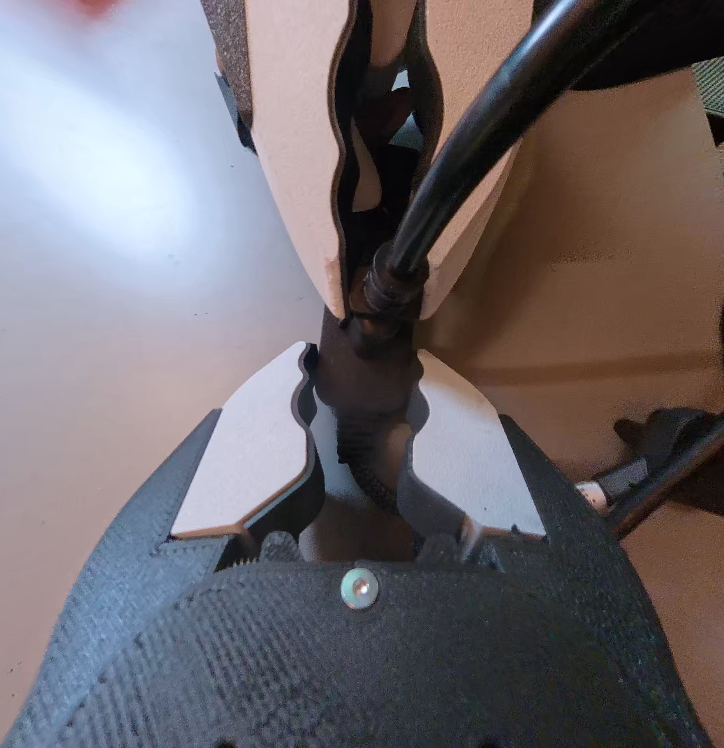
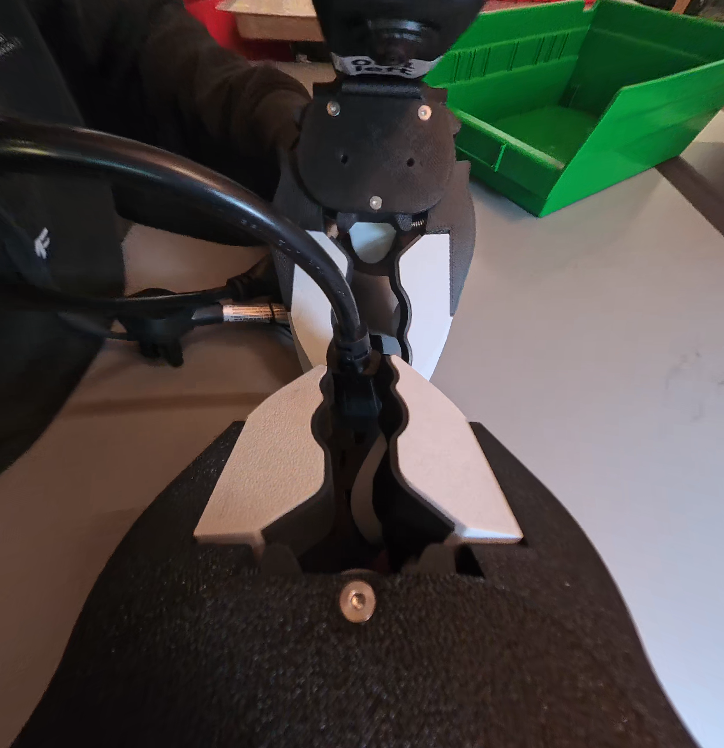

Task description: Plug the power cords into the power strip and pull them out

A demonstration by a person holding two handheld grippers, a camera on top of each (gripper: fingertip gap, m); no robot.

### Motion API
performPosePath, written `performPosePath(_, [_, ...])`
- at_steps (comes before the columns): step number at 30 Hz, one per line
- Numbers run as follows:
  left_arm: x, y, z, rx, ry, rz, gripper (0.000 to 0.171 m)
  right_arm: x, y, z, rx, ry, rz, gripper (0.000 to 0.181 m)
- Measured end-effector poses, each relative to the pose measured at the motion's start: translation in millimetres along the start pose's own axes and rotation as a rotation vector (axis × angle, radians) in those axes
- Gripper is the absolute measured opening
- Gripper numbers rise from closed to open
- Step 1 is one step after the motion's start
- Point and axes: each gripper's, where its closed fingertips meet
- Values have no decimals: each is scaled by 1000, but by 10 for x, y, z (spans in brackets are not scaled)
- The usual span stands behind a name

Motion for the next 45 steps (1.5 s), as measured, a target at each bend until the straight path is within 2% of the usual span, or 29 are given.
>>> performPosePath(3, [47,23,62,32,-7,0,44,0,-91,-27,53,118,63,20])
performPosePath(6, [9,38,25,-23,22,23,45,79,-53,-27,37,202,72,21])
performPosePath(7, [7,32,17,-32,31,25,44,74,-38,-11,36,197,58,19])
performPosePath(10, [33,8,20,3,55,18,45,-58,-23,-22,-4,-47,-43,21])
performPosePath(11, [32,17,30,7,65,25,45,-71,-42,-29,3,-53,-37,21])
performPosePath(12, [12,30,34,1,68,36,45,-32,-60,-43,17,-2,-24,21])
performPosePath(14, [-42,39,11,-31,48,50,45,119,-63,-28,49,208,8,20])
performPosePath(16, [-67,23,-12,-46,42,64,45,177,-50,-26,52,309,27,21])
performPosePath(17, [-62,20,-17,-37,39,61,45,155,-43,-26,44,262,15,21])
performPosePath(20, [-42,11,-4,-14,55,52,45,35,-45,-20,6,-38,-53,22])
performPosePath(21, [-40,14,1,-13,61,54,45,20,-52,-22,7,-59,-50,22])
performPosePath(22, [-47,16,0,-19,62,59,45,40,-52,-21,13,-17,-43,22])
performPosePath(25, [-77,12,-26,-43,39,65,44,188,-43,-14,43,340,21,22])
performPosePath(26, [-80,8,-31,-43,33,66,45,190,-39,-13,32,344,12,22])
performPosePath(28, [-65,9,-27,-27,31,52,45,132,-31,-4,8,183,-36,22])
performPosePath(30, [-45,13,-10,-11,34,40,45,43,-43,-8,-26,-89,-88,23])
performPosePath(31, [-42,16,-3,-9,41,44,46,25,-52,-11,-27,-138,-89,23])
performPosePath(32, [-53,19,-4,-19,43,54,45,48,-53,-9,-14,-68,-70,23])
performPosePath(34, [-81,21,-20,-48,34,71,45,157,-49,-10,31,215,-4,23])
performPosePath(36, [-73,13,-25,-52,23,71,45,190,-51,-11,39,350,26,22])
performPosePath(37, [-68,13,-23,-44,12,62,45,192,-53,-11,40,371,29,22])
performPosePath(38, [-67,15,-23,-36,11,57,45,174,-53,-9,34,308,8,21])
performPosePath(40, [-63,16,-21,-31,26,56,46,79,-45,13,2,26,-66,21])
performPosePath(41, [-67,15,-19,-30,30,61,45,66,-48,3,-12,-30,-78,23])
performPosePath(43, [-80,20,-18,-42,37,77,45,80,-56,5,12,22,-52,22])
performPosePath(45, [-98,24,-30,-53,21,84,45,184,-56,5,37,256,4,21])
Point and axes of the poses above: each gripper's, where its closed fingertips meet, y out along the fingers, z out of its top, x = y × z across the jaws, and after that the axes turned 12 degrees about y, right-handed
